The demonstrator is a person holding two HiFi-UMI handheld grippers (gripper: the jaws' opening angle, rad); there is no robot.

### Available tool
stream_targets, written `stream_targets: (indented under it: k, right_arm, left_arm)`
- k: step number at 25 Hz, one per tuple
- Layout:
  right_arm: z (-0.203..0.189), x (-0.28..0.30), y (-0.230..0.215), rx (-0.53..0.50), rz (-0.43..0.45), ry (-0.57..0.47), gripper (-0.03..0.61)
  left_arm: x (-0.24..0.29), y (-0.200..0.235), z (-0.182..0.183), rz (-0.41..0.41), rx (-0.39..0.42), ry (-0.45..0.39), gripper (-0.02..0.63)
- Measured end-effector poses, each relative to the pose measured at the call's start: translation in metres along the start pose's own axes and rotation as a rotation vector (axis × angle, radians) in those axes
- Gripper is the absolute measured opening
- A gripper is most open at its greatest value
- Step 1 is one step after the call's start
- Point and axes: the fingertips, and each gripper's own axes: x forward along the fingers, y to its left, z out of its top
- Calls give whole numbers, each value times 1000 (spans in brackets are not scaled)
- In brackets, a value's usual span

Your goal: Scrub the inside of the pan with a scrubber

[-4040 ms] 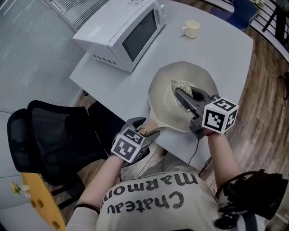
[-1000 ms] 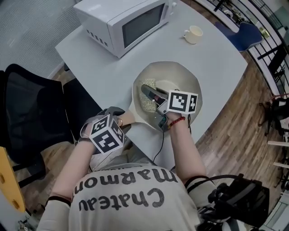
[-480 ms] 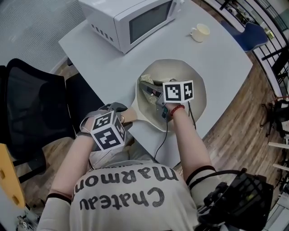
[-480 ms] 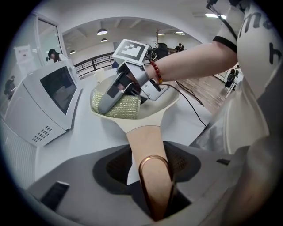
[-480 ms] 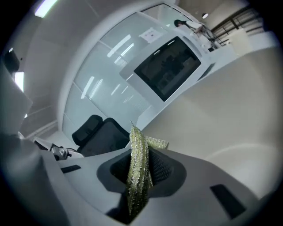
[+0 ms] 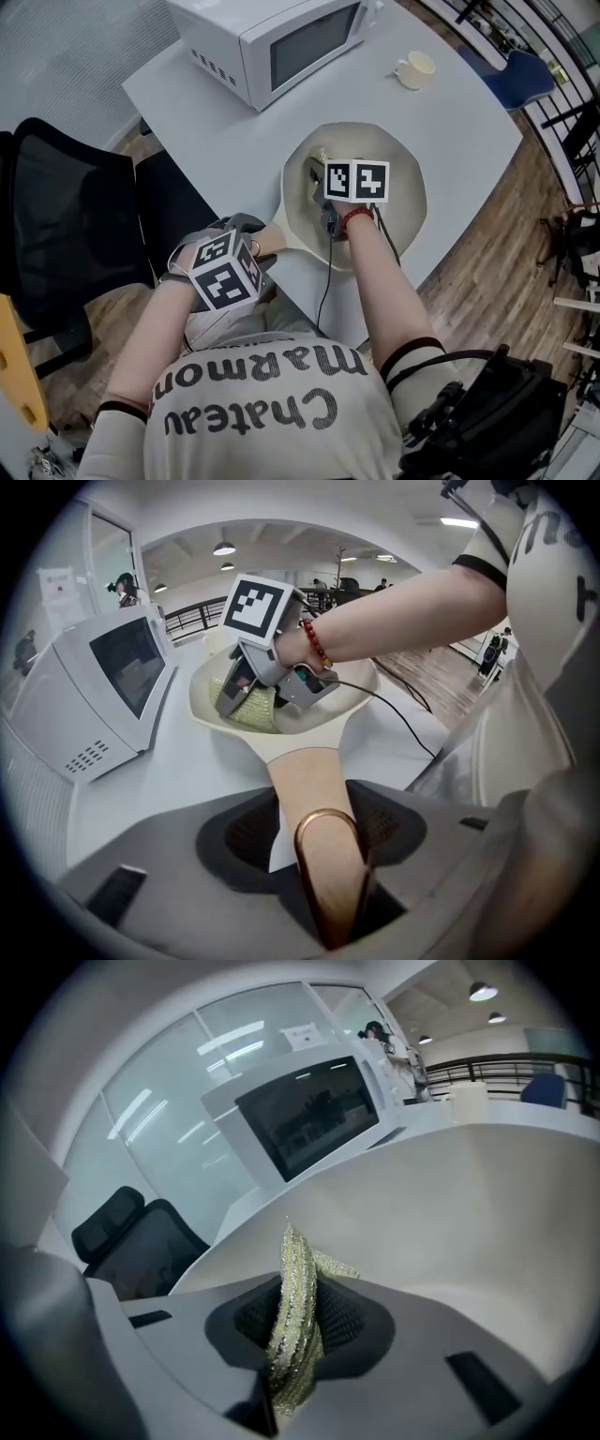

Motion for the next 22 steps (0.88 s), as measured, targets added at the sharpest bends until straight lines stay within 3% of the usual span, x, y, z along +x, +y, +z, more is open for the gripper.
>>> stream_targets:
  k: [5,16,20,22]
  right_arm:
    - [11,-5,-34,133,-91,-74,57]
    - [27,-44,-105,192,-424,-189,55]
    - [25,-64,-127,225,-498,-224,55]
    - [26,-75,-133,187,-551,-230,55]
  left_arm:
    - [-1,-2,2,14,-9,-4,238]
    - [0,-3,0,24,-40,-11,238]
    - [3,-3,0,8,-110,-32,221]
    - [1,0,-1,14,-133,-30,212]
